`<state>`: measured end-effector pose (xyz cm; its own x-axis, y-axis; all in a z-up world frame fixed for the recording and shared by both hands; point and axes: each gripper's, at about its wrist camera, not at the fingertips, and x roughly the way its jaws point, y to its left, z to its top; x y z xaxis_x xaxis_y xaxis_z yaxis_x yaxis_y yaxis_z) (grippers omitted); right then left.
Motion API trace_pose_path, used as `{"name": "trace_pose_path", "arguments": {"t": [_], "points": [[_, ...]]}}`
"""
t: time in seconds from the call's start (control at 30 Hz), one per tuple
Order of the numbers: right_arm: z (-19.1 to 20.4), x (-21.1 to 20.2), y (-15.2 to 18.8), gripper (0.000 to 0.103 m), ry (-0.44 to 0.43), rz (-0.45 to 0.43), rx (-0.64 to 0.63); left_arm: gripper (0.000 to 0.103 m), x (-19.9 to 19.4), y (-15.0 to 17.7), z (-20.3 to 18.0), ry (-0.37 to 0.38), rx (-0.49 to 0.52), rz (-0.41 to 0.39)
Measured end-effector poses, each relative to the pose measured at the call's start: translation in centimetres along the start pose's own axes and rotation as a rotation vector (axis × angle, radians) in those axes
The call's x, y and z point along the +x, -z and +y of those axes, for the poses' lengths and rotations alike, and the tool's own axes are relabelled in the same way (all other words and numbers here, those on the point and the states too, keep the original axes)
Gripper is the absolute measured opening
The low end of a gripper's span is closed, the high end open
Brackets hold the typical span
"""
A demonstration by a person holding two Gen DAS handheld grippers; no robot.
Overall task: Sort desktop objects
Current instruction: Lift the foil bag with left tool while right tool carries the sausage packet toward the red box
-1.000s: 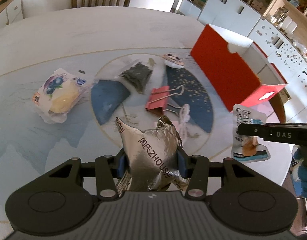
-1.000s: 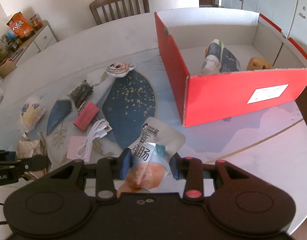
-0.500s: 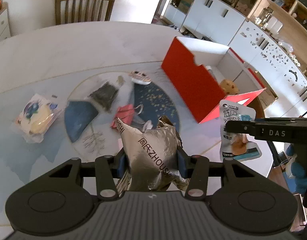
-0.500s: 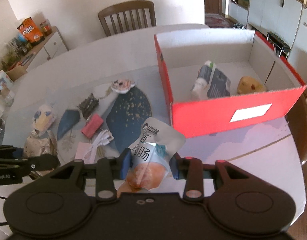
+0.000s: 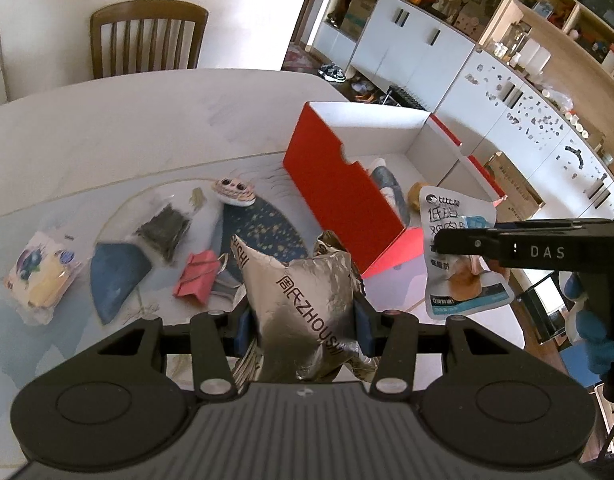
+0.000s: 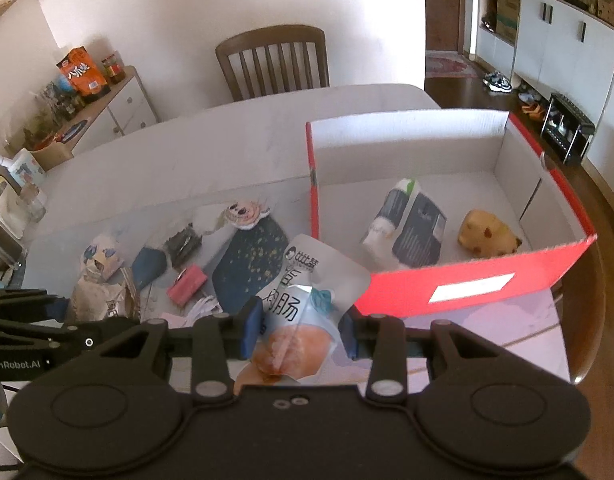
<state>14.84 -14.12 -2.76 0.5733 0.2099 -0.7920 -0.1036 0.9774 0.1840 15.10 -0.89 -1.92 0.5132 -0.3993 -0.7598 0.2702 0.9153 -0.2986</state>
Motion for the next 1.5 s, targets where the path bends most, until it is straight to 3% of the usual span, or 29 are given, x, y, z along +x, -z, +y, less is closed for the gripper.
{"name": "trace_pose_path", "arguments": {"t": [0.87, 1.5], "points": [[-9.2, 0.9, -4.9, 0.039, 0.0, -0.052, -0.008, 0.047, 5.6, -6.0, -7.8, -0.006, 0.071, -0.01], [-15.4, 3.1, -7.7, 0.039, 0.084, -0.045, -0.032, 0.047, 11.8, -10.0, -14.1, -0.008, 0.192, 0.032]]}}
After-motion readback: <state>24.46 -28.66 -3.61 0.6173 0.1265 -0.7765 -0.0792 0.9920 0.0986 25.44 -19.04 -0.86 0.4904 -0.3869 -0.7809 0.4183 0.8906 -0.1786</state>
